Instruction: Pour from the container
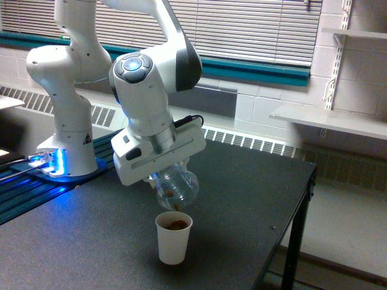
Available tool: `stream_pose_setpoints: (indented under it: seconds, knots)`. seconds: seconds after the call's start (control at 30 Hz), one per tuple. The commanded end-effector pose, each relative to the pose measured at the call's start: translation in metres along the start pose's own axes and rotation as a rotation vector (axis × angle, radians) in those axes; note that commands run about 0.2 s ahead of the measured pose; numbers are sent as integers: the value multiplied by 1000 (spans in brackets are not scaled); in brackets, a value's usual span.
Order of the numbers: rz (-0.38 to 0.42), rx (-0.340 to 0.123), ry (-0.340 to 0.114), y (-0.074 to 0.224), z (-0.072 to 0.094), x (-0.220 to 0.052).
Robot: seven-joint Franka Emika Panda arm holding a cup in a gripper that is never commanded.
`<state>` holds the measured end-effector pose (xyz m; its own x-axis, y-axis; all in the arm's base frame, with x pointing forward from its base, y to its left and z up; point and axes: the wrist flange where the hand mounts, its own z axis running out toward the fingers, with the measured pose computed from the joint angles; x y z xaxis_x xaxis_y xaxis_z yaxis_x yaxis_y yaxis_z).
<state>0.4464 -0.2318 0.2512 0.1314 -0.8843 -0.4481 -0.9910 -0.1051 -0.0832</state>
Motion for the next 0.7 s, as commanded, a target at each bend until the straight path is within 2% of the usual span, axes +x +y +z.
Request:
stream_pose_setpoints:
  seconds: [0.03,0.7]
  knots:
    - [18,8,-5,0,-5,3]
    - [22,5,-10,2,-5,3]
